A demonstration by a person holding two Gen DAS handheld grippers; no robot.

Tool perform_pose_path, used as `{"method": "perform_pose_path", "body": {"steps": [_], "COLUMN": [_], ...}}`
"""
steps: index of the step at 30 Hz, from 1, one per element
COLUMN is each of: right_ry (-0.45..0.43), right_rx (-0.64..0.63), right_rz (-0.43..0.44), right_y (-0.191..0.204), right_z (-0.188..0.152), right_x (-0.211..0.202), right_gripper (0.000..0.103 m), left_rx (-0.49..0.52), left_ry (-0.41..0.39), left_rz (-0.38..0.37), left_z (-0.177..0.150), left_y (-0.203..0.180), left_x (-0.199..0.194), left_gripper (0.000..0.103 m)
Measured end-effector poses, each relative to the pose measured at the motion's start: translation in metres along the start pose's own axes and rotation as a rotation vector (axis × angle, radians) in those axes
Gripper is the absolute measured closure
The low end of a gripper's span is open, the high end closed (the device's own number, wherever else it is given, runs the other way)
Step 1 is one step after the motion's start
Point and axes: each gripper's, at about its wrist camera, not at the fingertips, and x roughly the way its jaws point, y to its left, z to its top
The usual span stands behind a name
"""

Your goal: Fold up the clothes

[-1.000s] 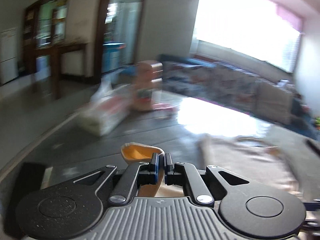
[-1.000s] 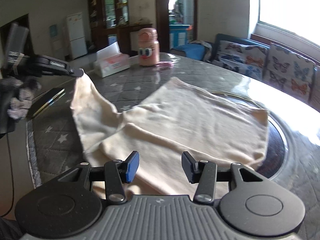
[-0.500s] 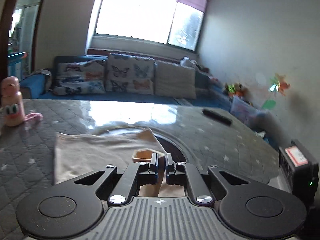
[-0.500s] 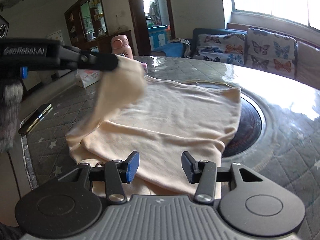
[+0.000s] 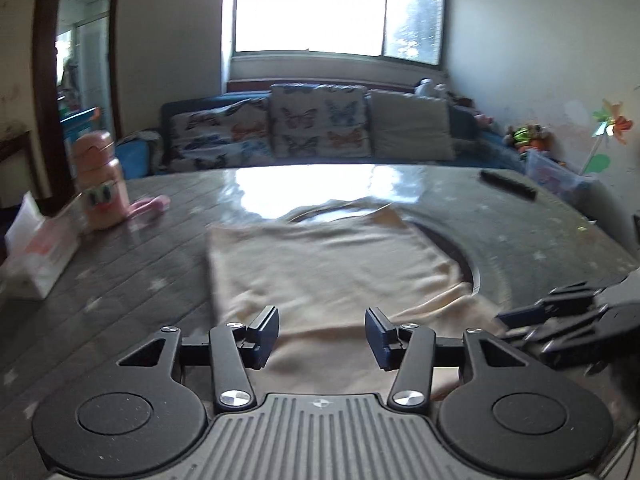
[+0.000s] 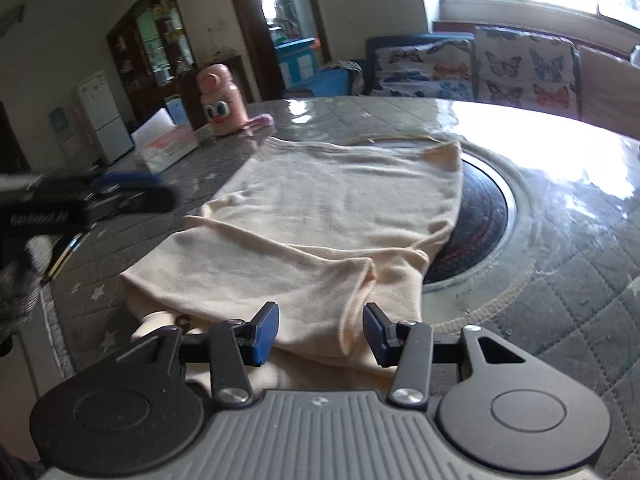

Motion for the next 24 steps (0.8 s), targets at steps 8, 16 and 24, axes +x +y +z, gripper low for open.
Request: {"method": "perform_pose_path", "body": {"steps": [8,16,24], "right_ry": [0.039,-0.028,0.030], "right_rx": [-0.004,-0.078,-0.065], "right_rz": [-0.048,-0.079,-0.120], "right_y": [0.001,0.014,-0.001], "right_z": [0.004,0.022,0.011], "right_x": [0.006,-0.010,0.006], "right_gripper": [0.093,0.099,0.092], "left_rx": [0.024,0.067,0.099], "left_ry": [0.088,0.108,0.117], "left_rz": [0.077,0.066,0.061], "left_z": [-0.046,-0.054,-0.051], "left_y": [0.021,0.015,0.018], "left_x": [-0.006,-0.002,-0.008], "left_gripper": [0.047,0.050,0.052]}}
